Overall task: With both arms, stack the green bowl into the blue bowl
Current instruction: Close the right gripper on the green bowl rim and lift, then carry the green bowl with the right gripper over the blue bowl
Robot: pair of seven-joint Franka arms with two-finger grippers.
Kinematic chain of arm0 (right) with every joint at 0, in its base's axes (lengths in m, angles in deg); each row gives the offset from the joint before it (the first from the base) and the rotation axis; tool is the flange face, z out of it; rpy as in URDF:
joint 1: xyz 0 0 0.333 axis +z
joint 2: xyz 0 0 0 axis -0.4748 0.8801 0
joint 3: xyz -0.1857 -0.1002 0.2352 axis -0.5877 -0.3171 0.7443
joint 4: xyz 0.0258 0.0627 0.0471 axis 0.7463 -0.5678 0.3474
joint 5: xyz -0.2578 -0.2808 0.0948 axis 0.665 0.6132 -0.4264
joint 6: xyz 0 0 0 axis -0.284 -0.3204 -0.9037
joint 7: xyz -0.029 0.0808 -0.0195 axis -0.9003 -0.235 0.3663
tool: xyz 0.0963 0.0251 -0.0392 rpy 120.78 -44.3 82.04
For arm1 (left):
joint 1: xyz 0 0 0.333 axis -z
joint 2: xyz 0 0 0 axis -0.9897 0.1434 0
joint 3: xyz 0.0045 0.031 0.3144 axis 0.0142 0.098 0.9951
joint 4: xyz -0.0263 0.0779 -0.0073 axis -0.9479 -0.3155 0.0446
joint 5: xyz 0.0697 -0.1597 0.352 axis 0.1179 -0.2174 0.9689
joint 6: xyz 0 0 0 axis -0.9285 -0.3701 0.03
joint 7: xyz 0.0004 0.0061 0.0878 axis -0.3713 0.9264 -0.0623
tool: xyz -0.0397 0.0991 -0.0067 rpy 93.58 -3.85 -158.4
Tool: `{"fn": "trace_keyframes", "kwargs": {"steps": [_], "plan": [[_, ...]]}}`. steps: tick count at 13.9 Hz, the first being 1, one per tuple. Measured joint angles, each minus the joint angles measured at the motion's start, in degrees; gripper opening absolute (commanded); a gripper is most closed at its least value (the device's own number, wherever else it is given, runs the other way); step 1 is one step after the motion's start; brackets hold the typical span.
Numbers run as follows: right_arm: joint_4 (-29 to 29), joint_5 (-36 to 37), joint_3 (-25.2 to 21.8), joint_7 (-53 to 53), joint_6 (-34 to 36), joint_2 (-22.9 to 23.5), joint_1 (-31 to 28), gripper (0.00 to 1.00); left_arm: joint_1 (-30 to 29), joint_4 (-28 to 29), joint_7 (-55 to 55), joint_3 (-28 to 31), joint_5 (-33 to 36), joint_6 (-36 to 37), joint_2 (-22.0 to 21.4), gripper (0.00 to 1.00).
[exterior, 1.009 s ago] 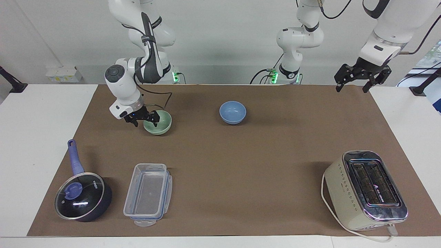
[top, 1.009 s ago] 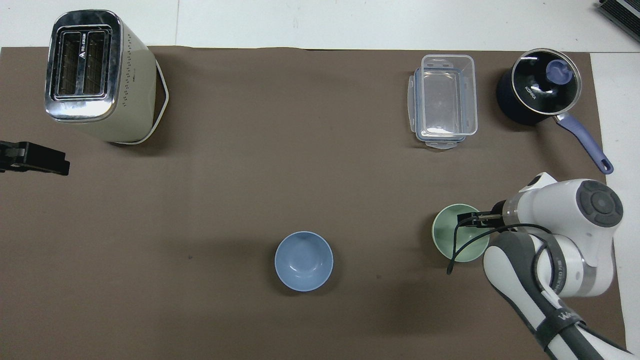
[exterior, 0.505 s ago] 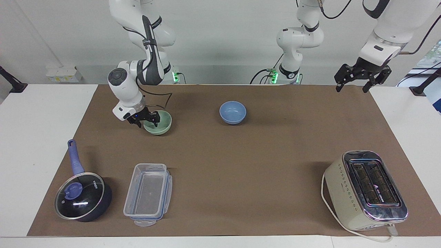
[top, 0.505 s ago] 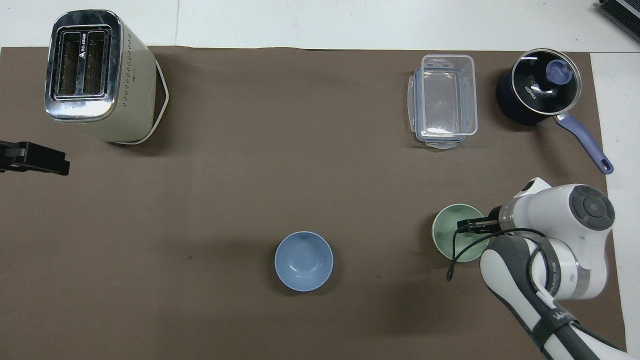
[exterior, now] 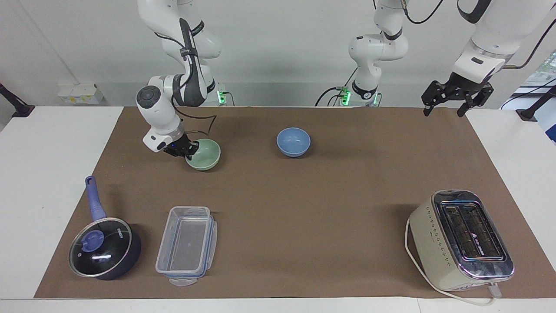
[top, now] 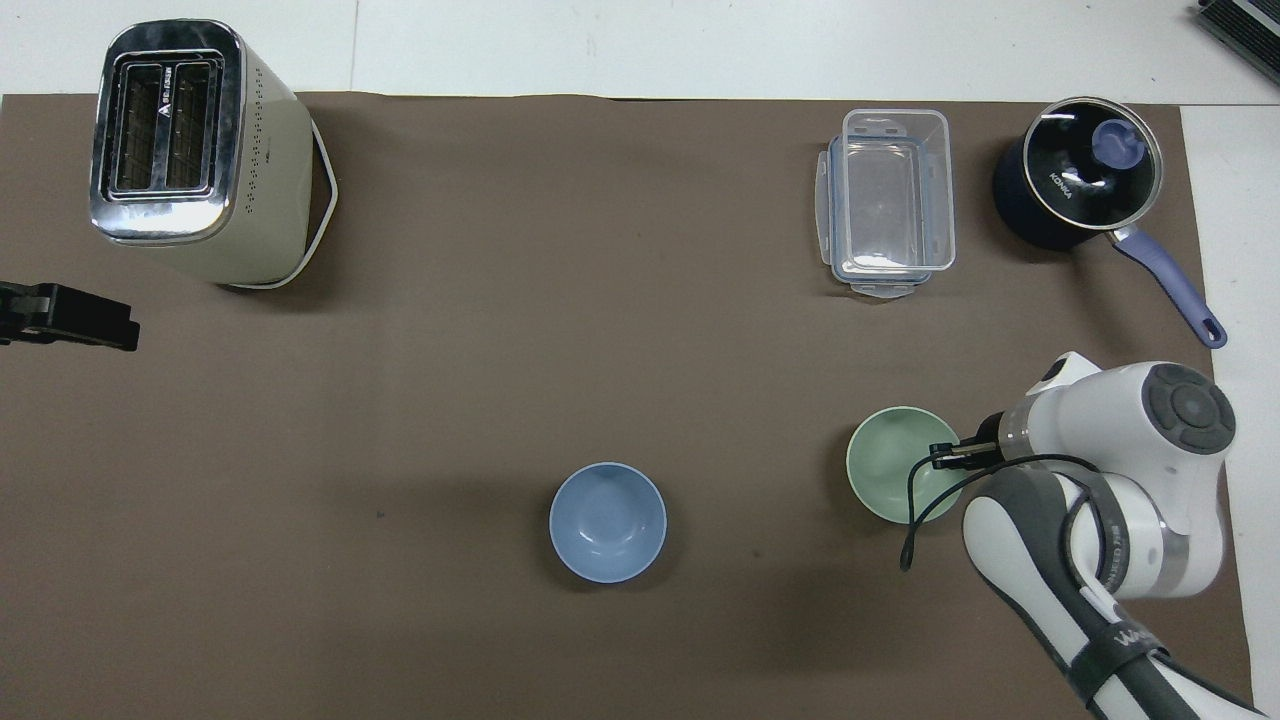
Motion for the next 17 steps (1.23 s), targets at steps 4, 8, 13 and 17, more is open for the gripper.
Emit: {"fn": "trace_keyframes", "kwargs": {"steps": [4, 8, 13, 17], "plan": [[3.97, -3.03, 0.21, 0.04, 8.02, -2.53, 2.17, 0.00, 0.00, 0.00, 0.00, 0.00, 0.00, 0.00, 0.00, 1.00], [6.33, -7.11, 0.47, -1.72, 12.03, -5.65, 7.85, 0.00, 0.00, 0.00, 0.00, 0.00, 0.00, 0.00, 0.00, 1.00], [7.61, -7.20, 0.82, -16.96, 11.68, -6.58, 20.07, 0.00, 0.00, 0.00, 0.00, 0.00, 0.00, 0.00, 0.00, 1.00], [8.05, -10.51, 0.84, -22.65, 9.67, -6.54, 26.60, 0.00, 0.00, 0.00, 0.00, 0.00, 0.00, 0.00, 0.00, 1.00]]}}
